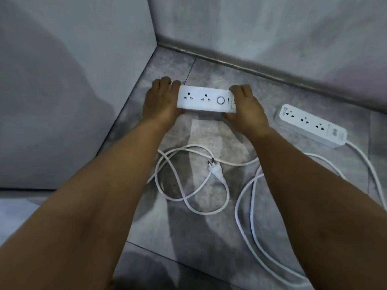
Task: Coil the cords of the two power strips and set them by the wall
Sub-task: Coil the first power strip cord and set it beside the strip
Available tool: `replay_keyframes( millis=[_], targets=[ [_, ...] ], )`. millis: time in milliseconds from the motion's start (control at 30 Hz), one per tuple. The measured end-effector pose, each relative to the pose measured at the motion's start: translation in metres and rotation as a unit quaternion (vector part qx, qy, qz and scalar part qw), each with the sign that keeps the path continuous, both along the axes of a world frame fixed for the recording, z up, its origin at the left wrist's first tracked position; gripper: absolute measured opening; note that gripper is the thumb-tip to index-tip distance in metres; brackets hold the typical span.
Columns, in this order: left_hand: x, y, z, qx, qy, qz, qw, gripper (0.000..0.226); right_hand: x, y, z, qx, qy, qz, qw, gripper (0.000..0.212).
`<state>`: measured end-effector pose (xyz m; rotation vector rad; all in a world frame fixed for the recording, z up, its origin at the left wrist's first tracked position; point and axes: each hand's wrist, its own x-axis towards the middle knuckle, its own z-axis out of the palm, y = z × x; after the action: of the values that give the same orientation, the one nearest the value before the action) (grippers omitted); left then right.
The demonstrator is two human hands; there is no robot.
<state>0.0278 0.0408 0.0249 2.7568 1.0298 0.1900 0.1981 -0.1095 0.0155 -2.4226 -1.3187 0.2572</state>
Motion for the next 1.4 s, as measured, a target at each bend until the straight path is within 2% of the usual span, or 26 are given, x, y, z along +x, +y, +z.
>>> replay_keyframes(
  millis=[200, 300, 467, 633, 833, 1000, 1133, 1400],
  targets=[
    [0.013, -0.003, 0.042, 0.02, -0.074, 0.007, 0.997, 0.064, 0.013, -0.002, 0.047, 0.062, -0.044, -0.022, 0.997, 0.064],
    [0.017, -0.003, 0.046, 0.012, -0.12, 0.019, 0.993, 0.061, 0.019, -0.002, 0.063, 0.062, -0.072, -0.027, 0.995, 0.065],
    [0.035, 0.017, 0.052, 0.012, -0.162, 0.008, 0.987, 0.068, 0.03, 0.014, 0.076, 0.069, -0.117, -0.035, 0.99, 0.063],
    [0.049, 0.048, 0.051, 0.033, -0.143, -0.025, 0.989, 0.072, 0.039, 0.038, 0.077, 0.074, -0.13, -0.069, 0.986, 0.063],
    [0.065, 0.076, 0.029, 0.066, -0.105, -0.082, 0.989, 0.073, 0.042, 0.042, 0.051, 0.06, -0.089, -0.084, 0.991, 0.068],
    [0.082, 0.095, 0.018, 0.091, -0.079, -0.069, 0.99, 0.066, 0.056, 0.063, 0.04, 0.064, -0.07, -0.099, 0.991, 0.067],
    [0.095, 0.112, 0.0, 0.082, -0.075, -0.044, 0.993, 0.066, 0.072, 0.094, 0.026, 0.061, -0.065, -0.091, 0.992, 0.065],
    [0.099, 0.107, -0.057, 0.027, -0.013, -0.052, 0.998, 0.065, 0.083, 0.127, -0.02, 0.006, -0.057, -0.064, 0.996, 0.058]
  ],
)
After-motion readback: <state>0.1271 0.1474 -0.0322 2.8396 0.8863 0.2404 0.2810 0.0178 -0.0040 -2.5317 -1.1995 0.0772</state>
